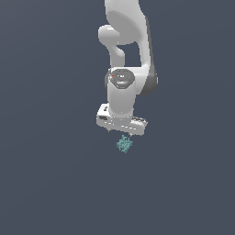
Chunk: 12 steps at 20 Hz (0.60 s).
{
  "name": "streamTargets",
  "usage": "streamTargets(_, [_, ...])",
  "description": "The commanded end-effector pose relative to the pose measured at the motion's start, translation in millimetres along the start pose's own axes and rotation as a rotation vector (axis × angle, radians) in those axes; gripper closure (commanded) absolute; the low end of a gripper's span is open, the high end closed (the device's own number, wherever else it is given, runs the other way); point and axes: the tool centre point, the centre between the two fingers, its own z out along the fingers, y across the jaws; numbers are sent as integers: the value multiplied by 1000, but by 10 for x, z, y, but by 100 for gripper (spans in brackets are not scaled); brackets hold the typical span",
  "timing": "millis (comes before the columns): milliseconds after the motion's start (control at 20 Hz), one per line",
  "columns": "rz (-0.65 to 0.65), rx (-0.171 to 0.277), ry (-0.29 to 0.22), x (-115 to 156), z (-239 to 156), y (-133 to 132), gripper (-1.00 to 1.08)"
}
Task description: Pick up the object and move it to a goal position.
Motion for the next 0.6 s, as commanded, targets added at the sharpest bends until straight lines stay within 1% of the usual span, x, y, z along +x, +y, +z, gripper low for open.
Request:
streamTargets(0, [64, 1, 0, 8, 73, -42, -92])
streamTargets(300, [212, 2, 2, 23, 243, -137, -92])
streamTargets(550, [305, 3, 3, 30, 352, -195, -92])
